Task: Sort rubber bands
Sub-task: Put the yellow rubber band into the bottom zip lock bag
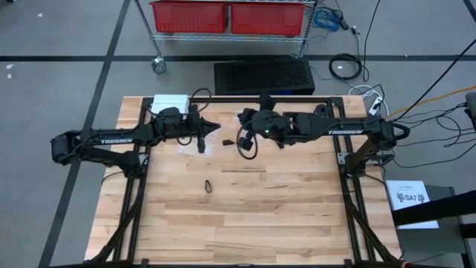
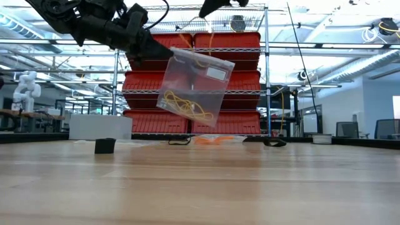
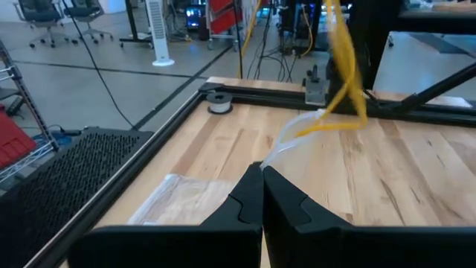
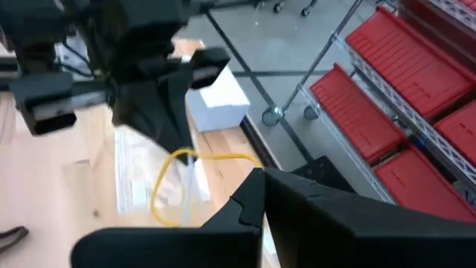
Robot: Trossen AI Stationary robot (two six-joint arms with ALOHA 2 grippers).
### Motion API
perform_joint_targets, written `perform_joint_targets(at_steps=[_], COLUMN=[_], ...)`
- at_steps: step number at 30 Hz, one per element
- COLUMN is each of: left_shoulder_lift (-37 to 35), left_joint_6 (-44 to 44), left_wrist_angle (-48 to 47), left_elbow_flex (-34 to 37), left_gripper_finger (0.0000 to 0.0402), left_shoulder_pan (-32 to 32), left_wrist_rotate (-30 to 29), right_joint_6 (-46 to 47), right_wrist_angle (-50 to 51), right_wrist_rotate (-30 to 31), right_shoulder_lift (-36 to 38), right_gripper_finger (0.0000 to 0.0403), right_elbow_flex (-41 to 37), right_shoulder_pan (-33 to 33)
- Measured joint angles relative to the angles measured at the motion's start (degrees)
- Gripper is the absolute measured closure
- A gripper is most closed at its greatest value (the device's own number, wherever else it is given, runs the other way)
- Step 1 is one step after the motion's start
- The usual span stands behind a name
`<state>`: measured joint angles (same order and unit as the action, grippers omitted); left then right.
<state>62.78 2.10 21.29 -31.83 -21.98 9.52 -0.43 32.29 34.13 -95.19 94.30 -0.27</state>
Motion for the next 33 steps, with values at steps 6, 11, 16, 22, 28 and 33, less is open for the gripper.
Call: perform_joint_targets(at_steps=[6,11,16,22,28,33], left_shoulder_lift=[0.0,0.0,0.0,0.0,0.0,0.0], left_joint_6=[-0.3,-0.3,-0.3,-0.3,-0.3,-0.2], left_wrist_angle=[0.6,0.6,0.5,0.4,0.4,0.5], left_elbow_flex=[0.0,0.0,0.0,0.0,0.0,0.0], left_gripper_finger=[0.0402,0.0402,0.0402,0.0402,0.0402,0.0402], left_shoulder_pan=[0.0,0.0,0.0,0.7,1.4,1.4], left_wrist_rotate=[0.0,0.1,0.4,0.6,0.7,0.7], right_joint_6=[0.0,0.7,1.7,3.0,4.3,4.3], right_wrist_angle=[0.8,2.3,3.9,4.1,4.7,4.2], right_wrist_rotate=[-3.1,-7.6,-11.0,-15.1,-21.3,-24.0], right_shoulder_lift=[-2.7,-4.4,-6.3,-7.3,-8.8,-9.9], right_gripper_finger=[0.0403,0.0403,0.0403,0.0403,0.0403,0.0397], right_elbow_flex=[0.0,0.0,0.0,0.0,0.0,0.0], right_shoulder_pan=[0.0,-0.9,-2.4,-4.3,-5.7,-5.8])
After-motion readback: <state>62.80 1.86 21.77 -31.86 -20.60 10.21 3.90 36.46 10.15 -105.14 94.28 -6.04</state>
